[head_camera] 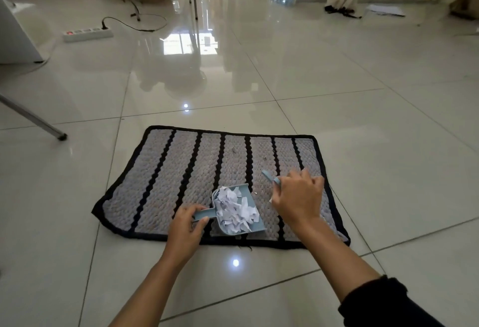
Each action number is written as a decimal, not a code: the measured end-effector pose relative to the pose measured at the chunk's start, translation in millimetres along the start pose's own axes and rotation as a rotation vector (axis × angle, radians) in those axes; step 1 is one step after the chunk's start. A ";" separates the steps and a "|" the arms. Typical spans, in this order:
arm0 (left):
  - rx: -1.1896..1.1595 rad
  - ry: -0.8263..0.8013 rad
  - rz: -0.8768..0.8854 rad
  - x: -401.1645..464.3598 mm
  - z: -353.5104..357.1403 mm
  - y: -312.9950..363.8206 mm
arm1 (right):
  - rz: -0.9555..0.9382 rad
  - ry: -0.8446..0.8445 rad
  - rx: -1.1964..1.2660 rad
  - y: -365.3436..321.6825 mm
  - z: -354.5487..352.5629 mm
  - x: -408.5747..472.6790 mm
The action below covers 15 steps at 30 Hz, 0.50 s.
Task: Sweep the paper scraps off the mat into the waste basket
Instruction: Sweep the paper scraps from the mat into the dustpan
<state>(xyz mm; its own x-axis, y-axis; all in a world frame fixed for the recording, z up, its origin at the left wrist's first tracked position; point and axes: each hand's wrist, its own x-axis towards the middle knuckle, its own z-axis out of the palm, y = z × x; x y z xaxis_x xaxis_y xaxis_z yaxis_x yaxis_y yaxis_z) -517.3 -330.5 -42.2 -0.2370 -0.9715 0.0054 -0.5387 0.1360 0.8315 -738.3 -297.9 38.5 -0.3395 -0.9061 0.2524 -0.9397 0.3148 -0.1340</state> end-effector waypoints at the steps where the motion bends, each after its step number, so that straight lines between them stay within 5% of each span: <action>1: 0.000 -0.011 -0.006 -0.3 2.6 0.5 | 0.012 -0.036 0.038 0.0 3.7 -1.3; 11: 0.063 0.003 -0.113 4.0 17.8 -1.4 | 0.083 -0.008 0.165 12.0 0.6 8.7; 15: 0.060 0.010 -0.131 3.4 20.6 0.9 | -0.036 -0.102 0.151 1.1 10.4 -2.6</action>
<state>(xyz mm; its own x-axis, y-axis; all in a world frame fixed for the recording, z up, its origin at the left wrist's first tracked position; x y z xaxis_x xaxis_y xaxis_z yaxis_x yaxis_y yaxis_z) -535.3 -329.7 -52.8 -0.1536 -0.9836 -0.0948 -0.6115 0.0192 0.7910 -738.0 -298.2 27.8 -0.2924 -0.9424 0.1624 -0.9317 0.2424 -0.2705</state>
